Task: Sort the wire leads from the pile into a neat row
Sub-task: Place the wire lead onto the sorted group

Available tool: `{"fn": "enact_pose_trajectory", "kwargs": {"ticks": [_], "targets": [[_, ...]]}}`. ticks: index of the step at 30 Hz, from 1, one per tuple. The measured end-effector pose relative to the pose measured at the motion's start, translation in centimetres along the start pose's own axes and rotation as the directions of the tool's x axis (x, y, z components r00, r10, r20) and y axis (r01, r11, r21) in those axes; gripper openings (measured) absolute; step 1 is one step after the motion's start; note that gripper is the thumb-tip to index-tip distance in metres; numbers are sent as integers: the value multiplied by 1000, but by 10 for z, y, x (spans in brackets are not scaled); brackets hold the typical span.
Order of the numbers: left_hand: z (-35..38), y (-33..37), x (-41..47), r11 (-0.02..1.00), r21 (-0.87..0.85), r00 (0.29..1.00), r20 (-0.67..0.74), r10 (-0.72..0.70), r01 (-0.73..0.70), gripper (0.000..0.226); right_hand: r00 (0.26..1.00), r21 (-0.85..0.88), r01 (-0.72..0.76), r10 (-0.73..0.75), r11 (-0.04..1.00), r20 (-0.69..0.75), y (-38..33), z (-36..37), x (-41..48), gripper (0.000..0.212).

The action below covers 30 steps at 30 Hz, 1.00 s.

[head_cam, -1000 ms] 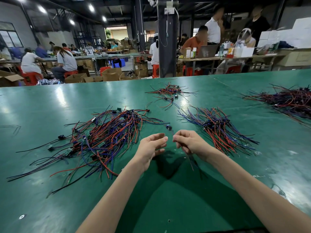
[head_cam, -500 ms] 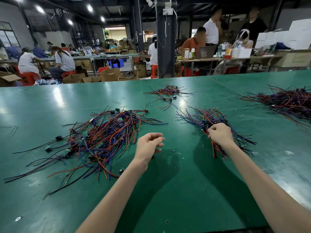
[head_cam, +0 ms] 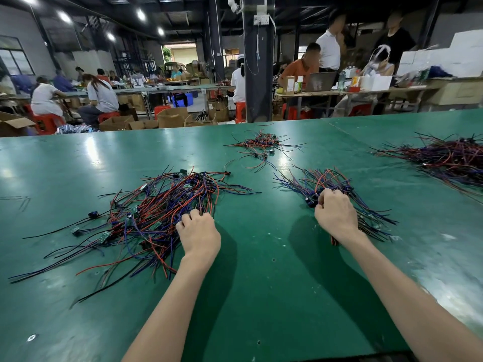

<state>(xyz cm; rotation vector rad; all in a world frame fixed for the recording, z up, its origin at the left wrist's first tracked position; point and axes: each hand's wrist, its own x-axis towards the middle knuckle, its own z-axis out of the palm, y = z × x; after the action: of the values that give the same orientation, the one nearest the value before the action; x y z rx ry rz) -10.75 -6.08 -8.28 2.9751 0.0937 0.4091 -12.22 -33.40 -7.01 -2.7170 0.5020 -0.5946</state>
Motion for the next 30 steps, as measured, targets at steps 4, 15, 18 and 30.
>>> {"fn": "enact_pose_trajectory", "kwargs": {"ticks": [4, 15, 18, 30], "targets": [[-1, -3, 3, 999, -22, 998, -50, -26, 25, 16, 995, -11, 85, -86, 996, -48, -8, 3, -5, 19], [2, -4, 4, 1000, 29, 1000, -23, 8, -7, 23, 972, 69, 234, -232, 970, -39, -27, 13, -19, 14], [3, -5, 6, 999, -11, 999, -32, 34, -34, 21, 966, 83, 257, -256, 963, -22, -29, 14, -21, 14], [0, -1, 6, 997, 83, 1000, -4, -2, 3, 24, 958, 115, 278, -284, 954, 38, -35, 14, -27, 13]]}}
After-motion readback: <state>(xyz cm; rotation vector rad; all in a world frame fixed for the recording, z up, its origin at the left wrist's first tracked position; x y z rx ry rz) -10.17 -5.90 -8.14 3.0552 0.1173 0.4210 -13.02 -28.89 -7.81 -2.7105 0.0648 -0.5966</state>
